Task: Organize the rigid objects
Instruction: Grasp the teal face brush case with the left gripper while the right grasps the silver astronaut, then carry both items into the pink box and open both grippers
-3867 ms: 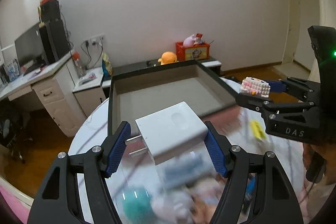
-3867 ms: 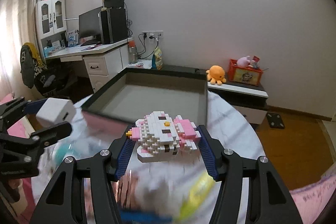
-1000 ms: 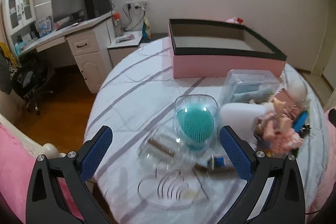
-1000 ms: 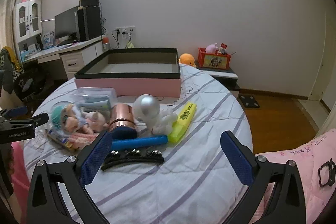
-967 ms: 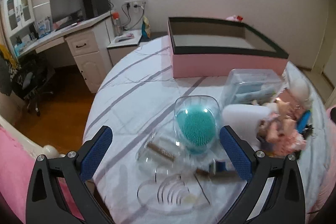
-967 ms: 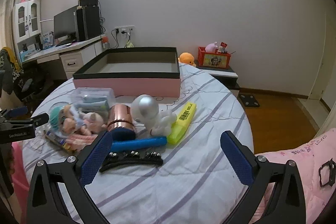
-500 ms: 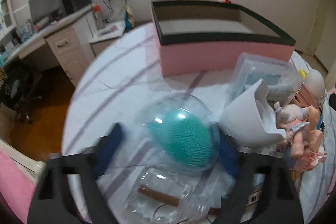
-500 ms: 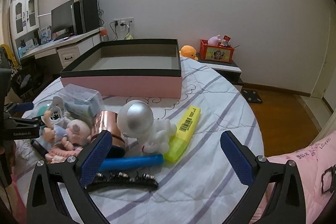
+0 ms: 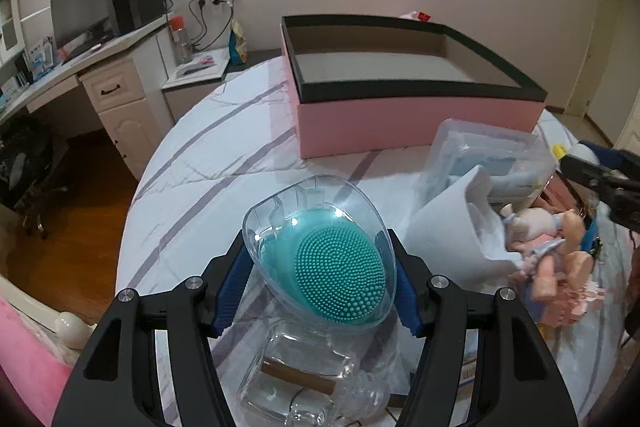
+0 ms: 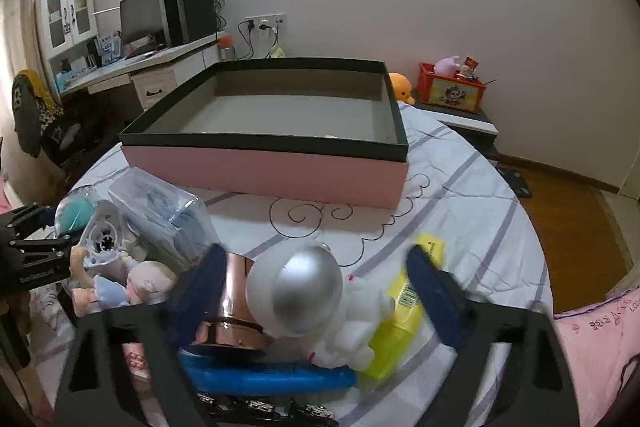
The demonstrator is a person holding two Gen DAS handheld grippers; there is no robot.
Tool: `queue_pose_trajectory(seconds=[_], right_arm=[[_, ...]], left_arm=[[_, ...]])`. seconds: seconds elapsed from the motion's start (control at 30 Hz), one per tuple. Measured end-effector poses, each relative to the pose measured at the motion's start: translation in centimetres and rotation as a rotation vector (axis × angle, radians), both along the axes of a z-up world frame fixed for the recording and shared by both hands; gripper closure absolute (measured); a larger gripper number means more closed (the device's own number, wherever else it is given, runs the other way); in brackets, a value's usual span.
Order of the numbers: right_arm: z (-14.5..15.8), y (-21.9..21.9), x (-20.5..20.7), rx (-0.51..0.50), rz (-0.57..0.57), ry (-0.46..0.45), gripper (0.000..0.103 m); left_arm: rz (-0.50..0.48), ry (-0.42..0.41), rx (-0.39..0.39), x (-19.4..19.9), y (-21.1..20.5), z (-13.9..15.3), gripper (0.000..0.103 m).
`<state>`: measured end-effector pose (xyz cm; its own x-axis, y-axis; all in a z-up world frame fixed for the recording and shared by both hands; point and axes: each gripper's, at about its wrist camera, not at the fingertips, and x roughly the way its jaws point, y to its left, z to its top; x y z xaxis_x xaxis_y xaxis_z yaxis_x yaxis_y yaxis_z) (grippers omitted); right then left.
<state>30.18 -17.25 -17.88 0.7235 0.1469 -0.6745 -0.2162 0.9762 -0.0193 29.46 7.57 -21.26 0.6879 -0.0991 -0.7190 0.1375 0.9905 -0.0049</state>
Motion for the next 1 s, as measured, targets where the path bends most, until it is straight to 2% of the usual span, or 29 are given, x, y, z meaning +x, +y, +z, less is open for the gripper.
queue_pose_trajectory(seconds=[0.13,0.17,0.47,0.63,0.67,0.73,0.77,0.83,0.9,1.0], right_arm=[[-0.4,-0.1,-0.3,-0.02,0.011,0.005,0.047],[-0.3,-0.2,-0.5,-0.004,0.021,0.004,0.057],[2.0,-0.5,-1.3,0.039,0.037,-0.042,0.057],[4.7,-0.1,0.0,0.072,0.069,-0.086,0.057],[5.1,0.2,0.5,0.062,0.074,-0.093,0.057],[5.0,0.5,1.4,0.062,0.085,-0.082,0.057],[4.9,0.6,1.7,0.071,0.093,-0.073,0.057],[4.5,0.7,2.0,0.081,0.103,-0.062,0.057],[4.2,0.5,2.0,0.098,0.105,-0.06,0.057],[3.7,0.3,2.2,0.118,0.103,-0.05,0.057]], left_arm=[[-0.021,-0.01,-0.04,-0.3,0.0,0.7,0.039],[-0.023,-0.016,-0.043,-0.4,0.0,0.9,0.039],[-0.059,-0.068,-0.064,-0.6,-1.0,3.9,0.04],[-0.102,-0.094,-0.055,1.0,-2.5,5.9,0.049],[-0.116,-0.087,-0.071,1.7,-2.7,5.8,0.061],[-0.125,-0.058,-0.081,2.3,-2.8,5.0,0.062],[-0.112,-0.043,-0.06,2.4,-2.9,4.5,0.062],[-0.101,-0.009,-0.055,2.3,-2.6,3.1,0.059],[-0.084,0.01,-0.093,2.4,-2.1,2.4,0.054],[-0.057,0.009,-0.095,2.9,-1.7,2.1,0.038]])
